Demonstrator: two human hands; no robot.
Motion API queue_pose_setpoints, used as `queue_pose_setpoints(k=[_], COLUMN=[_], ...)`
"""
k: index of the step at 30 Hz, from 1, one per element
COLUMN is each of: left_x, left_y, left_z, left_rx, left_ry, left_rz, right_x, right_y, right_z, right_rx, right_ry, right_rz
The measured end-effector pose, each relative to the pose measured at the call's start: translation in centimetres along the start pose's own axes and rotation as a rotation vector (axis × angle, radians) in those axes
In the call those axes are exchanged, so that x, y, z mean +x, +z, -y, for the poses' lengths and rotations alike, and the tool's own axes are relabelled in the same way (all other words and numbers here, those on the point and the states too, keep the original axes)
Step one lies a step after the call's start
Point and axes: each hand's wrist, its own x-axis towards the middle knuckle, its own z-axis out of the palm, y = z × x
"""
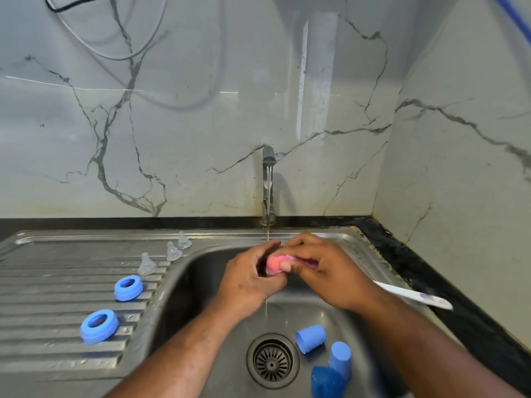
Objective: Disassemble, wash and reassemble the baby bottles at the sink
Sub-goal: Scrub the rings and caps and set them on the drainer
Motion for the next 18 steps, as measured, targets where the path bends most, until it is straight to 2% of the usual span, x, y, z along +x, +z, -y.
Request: queue_pose_setpoints(k=[2, 5, 8, 13, 18], left_x=[0.0, 0.0, 0.2, -0.2, -0.3], left_y=[0.1, 0.2, -0.3, 0.5, 0.5], left_z=[0.0, -1.0, -1.1, -1.5, -1.2], left_rx=[-0.151, -0.649, -0.934, -0.891, -0.805], left_ry=[-0.093, -0.444, -0.547, -0.460, -0.432], left_rz=[0.005, -0.013, 0.025, 0.137, 0.113], right_x=[0.0, 0.0, 0.0, -0.1, 0.0], right_y=[-0.2, -1.2, -0.9, 0.5, 0.5], right_z=[0.1, 0.1, 0.5, 0.3, 0.2], right_rx=[-0.020, -0.120, -0.135, -0.110, 0.042], right_ry=[0.018, 0.078, 0.060, 0.062, -0.002], right_rz=[-0.071, -0.292, -0.302, -0.214, -0.002])
